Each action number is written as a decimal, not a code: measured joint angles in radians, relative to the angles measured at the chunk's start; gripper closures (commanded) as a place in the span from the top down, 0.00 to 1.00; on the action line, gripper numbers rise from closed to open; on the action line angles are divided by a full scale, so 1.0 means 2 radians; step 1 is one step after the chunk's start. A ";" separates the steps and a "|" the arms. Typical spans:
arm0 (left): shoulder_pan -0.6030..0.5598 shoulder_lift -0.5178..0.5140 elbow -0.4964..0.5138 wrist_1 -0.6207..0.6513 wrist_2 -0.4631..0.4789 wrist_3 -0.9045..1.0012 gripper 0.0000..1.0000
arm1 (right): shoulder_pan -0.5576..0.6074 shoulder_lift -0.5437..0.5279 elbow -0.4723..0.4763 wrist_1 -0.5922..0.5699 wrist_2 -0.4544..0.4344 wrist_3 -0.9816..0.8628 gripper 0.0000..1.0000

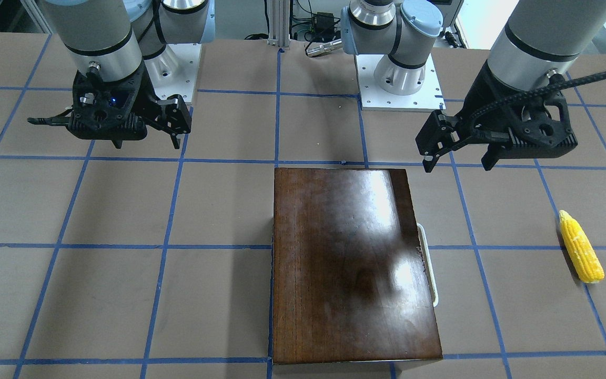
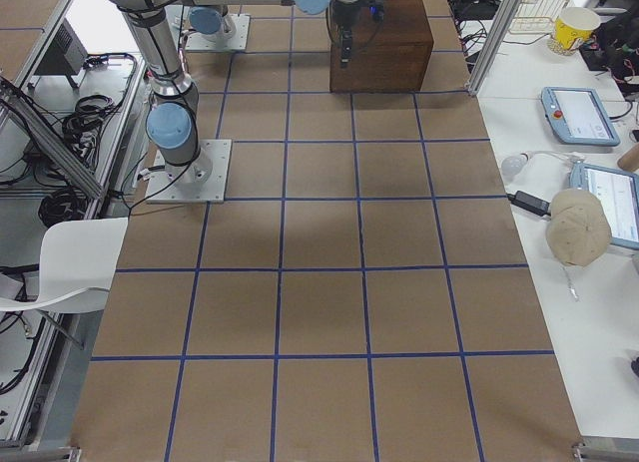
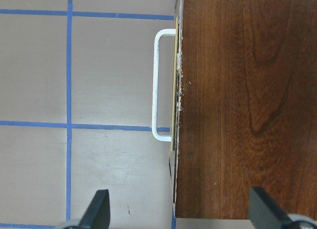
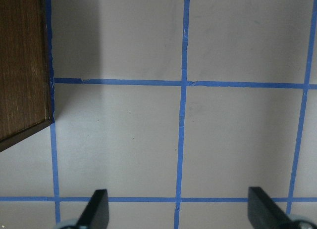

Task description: Open drawer and put corn inside

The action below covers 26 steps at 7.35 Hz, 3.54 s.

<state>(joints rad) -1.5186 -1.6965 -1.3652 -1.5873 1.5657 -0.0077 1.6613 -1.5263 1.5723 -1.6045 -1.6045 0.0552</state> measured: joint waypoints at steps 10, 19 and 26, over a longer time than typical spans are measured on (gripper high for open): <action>0.045 -0.061 -0.046 0.067 0.007 0.083 1.00 | 0.000 0.000 0.000 0.000 0.000 0.000 1.00; 0.096 -0.128 -0.077 0.130 -0.110 0.178 1.00 | 0.000 0.000 0.000 0.000 0.000 0.000 1.00; 0.102 -0.144 -0.084 0.132 -0.142 0.143 1.00 | 0.000 0.000 0.000 0.000 0.000 0.000 1.00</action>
<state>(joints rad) -1.3147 -1.9838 -1.5332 -1.3240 1.2822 0.2776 1.6613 -1.5263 1.5723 -1.6046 -1.6045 0.0552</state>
